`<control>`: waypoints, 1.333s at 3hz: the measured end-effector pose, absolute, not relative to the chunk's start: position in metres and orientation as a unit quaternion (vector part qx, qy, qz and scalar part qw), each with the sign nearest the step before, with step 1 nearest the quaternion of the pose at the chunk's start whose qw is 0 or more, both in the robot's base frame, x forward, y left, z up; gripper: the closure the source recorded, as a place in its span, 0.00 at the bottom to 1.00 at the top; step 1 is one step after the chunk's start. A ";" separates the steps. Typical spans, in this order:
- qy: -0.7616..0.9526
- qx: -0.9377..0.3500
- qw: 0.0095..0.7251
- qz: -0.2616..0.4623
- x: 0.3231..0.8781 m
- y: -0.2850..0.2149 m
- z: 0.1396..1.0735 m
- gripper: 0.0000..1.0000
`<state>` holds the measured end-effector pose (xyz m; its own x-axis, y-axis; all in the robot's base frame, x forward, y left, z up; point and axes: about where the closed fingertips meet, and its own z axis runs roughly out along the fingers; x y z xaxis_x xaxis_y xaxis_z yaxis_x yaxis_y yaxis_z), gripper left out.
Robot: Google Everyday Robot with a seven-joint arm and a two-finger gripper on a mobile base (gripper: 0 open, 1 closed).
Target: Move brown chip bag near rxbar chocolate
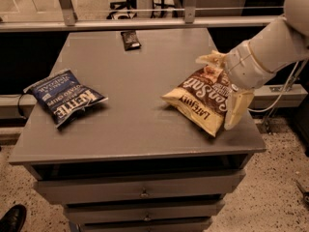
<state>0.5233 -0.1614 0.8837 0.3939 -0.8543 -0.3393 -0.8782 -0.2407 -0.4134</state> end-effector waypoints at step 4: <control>0.436 -0.871 0.225 -0.004 0.531 -0.154 0.847 0.57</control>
Offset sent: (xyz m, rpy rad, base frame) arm 0.0092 0.0061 -0.0540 -0.1880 -0.0587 0.3106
